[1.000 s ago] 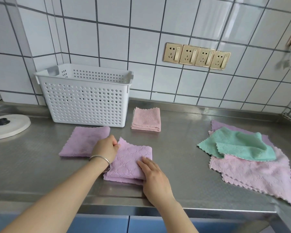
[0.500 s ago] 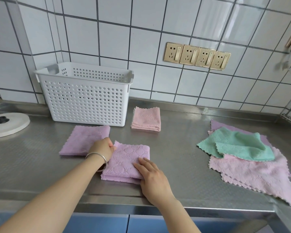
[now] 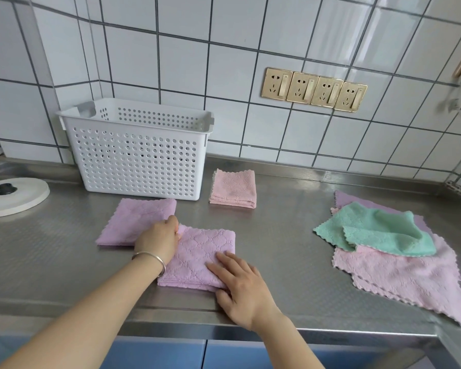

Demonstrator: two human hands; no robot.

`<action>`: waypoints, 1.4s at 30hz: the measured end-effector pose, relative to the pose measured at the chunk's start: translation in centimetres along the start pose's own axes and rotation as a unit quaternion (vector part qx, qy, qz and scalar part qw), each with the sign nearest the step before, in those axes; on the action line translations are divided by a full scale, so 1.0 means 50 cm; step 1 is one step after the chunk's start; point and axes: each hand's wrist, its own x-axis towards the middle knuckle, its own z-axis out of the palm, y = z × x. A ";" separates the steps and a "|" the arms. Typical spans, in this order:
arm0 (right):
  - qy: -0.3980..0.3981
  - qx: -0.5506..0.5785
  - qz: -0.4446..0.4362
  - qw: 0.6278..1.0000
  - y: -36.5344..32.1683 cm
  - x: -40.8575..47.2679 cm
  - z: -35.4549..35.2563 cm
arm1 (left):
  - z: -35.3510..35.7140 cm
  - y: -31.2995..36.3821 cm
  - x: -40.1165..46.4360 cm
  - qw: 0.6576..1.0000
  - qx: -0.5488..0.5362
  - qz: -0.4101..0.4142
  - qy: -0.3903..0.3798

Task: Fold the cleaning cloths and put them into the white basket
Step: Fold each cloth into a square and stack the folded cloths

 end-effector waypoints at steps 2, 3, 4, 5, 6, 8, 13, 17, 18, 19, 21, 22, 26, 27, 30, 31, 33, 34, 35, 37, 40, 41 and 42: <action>-0.018 0.052 0.029 0.998 -0.007 0.001 -0.008 | -0.001 -0.001 -0.017 0.998 0.053 0.027 0.031; -0.016 0.091 0.065 0.994 -0.009 0.005 -0.012 | -0.004 -0.003 -0.023 0.997 0.067 0.023 0.038; 0.013 0.122 0.109 0.986 -0.009 0.009 -0.013 | -0.008 -0.004 -0.027 0.996 0.079 0.009 0.035; 0.063 0.126 0.161 0.977 -0.010 0.014 -0.017 | -0.014 -0.005 -0.033 0.996 0.091 -0.010 0.022; 0.100 0.101 0.220 0.965 -0.012 0.023 -0.022 | -0.021 -0.006 -0.039 0.994 0.104 -0.029 0.000; 0.051 0.021 0.329 0.943 -0.015 0.040 -0.034 | -0.029 0.000 -0.055 0.991 0.114 -0.052 -0.050; -0.037 0.032 0.383 0.923 -0.052 0.067 -0.025 | -0.024 0.029 -0.096 0.993 0.062 -0.061 -0.076; 0.039 0.181 0.386 0.904 -0.077 0.064 -0.033 | -0.023 0.038 -0.108 0.996 -0.044 -0.073 -0.037; 0.065 0.226 0.379 0.895 -0.082 0.065 -0.039 | -0.027 0.037 -0.108 0.992 -0.095 -0.081 -0.030; 0.090 0.262 0.367 0.888 -0.087 0.070 -0.047 | -0.035 0.036 -0.107 0.985 -0.146 -0.088 -0.024; 0.127 0.311 0.341 0.878 -0.101 0.095 -0.065 | -0.067 0.027 -0.098 0.972 -0.212 -0.099 0.015; 0.138 0.334 0.331 0.872 -0.110 0.117 -0.073 | -0.089 0.016 -0.090 0.969 -0.222 -0.103 0.043; 0.118 0.403 0.321 0.849 -0.146 0.238 -0.060 | -0.147 -0.059 -0.027 0.966 -0.190 -0.122 0.125; 0.105 0.408 0.323 0.847 -0.155 0.266 -0.048 | -0.151 -0.084 -0.009 0.967 -0.180 -0.129 0.128; 0.065 0.407 0.351 0.841 -0.178 0.325 -0.001 | -0.137 -0.153 0.039 0.971 -0.138 -0.156 0.116; 0.049 0.395 0.368 0.840 -0.183 0.335 0.013 | -0.127 -0.171 0.049 0.974 -0.121 -0.162 0.102; 0.026 0.373 0.399 0.837 -0.197 0.347 0.040 | -0.107 -0.205 0.064 0.978 -0.096 -0.172 0.070; 0.022 0.364 0.408 0.837 -0.202 0.347 0.051 | -0.097 -0.216 0.066 0.979 -0.090 -0.176 0.054; 0.022 0.354 0.411 0.840 -0.206 0.345 0.060 | -0.086 -0.224 0.066 0.979 -0.088 -0.181 0.041; 0.037 0.330 0.410 0.850 -0.207 0.342 0.076 | -0.068 -0.234 0.064 0.977 -0.094 -0.190 0.031; 0.048 0.314 0.402 0.859 -0.201 0.343 0.089 | -0.054 -0.239 0.062 0.973 -0.101 -0.201 0.041; 0.041 0.303 0.400 0.864 -0.198 0.345 0.091 | -0.051 -0.239 0.063 0.972 -0.103 -0.206 0.038; 0.029 0.288 0.397 0.871 -0.195 0.348 0.091 | -0.053 -0.238 0.063 0.970 -0.107 -0.214 0.033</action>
